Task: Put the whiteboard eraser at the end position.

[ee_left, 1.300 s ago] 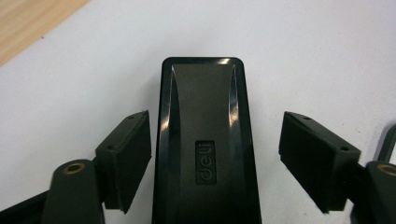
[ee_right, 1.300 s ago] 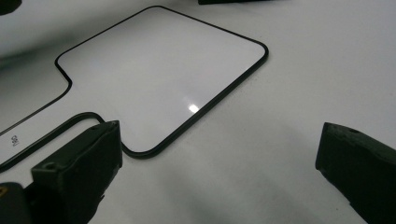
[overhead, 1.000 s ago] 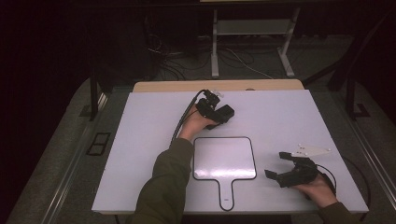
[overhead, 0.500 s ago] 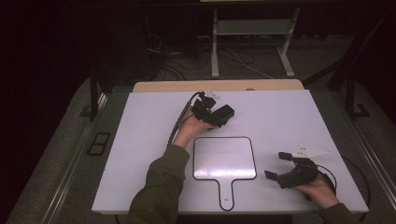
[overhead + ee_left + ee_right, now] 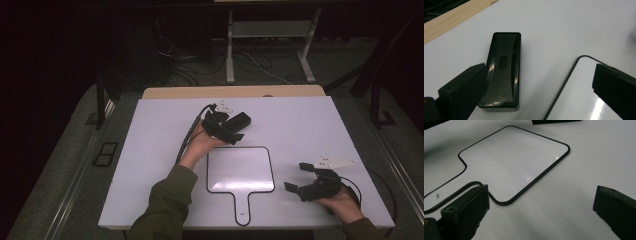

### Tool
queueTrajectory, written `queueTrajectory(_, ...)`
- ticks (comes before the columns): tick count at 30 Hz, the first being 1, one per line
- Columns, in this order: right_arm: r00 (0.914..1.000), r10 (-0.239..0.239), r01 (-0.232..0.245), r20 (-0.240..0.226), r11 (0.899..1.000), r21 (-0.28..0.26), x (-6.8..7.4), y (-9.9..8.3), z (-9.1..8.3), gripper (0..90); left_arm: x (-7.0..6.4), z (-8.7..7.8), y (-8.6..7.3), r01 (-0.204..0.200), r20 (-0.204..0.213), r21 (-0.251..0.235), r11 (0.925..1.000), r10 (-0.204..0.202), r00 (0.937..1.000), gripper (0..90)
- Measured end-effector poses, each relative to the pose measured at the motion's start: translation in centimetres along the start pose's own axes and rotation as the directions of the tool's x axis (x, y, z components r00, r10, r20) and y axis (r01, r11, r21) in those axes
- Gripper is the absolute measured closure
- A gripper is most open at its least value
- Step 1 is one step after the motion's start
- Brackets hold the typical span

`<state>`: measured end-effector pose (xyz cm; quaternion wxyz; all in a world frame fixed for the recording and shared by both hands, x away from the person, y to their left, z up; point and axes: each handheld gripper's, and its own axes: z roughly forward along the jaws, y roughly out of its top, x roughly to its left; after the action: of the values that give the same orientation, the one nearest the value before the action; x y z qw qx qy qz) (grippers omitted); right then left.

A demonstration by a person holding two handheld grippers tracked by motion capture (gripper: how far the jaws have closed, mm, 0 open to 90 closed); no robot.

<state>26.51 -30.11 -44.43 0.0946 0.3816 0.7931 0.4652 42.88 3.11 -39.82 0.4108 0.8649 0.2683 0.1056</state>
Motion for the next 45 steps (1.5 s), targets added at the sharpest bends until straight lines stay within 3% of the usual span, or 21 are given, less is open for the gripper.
queueTrajectory(10, 1.0000, 0.001, -0.001, 0.003, 1.000, -0.002, 0.0, 0.0, 0.0, 0.0, -0.9, -2.3, -2.0, 0.008, 0.017, -0.034, 0.9994, -0.007, 0.9998, 0.0)
queueTrajectory(25, 0.9999, -0.014, 0.014, 0.006, 1.000, 0.003, 0.3, -0.1, 0.2, 0.0, -3.2, -5.6, -5.3, -0.006, 0.007, -0.085, 0.9964, 0.006, 1.0000, 0.0)
queueTrajectory(34, 0.9999, -0.015, 0.014, 0.009, 1.000, 0.006, 0.3, -0.1, 0.2, 0.0, -3.8, -7.2, -7.2, 0.014, 0.011, -0.123, 0.9923, -0.013, 0.9999, 0.0)
queueTrajectory(45, 0.9998, -0.014, 0.014, 0.011, 1.000, 0.008, 0.3, -0.1, 0.2, 0.0, -4.2, -9.4, -9.7, 0.030, -0.017, -0.151, 0.9881, -0.033, 0.9993, 0.0)
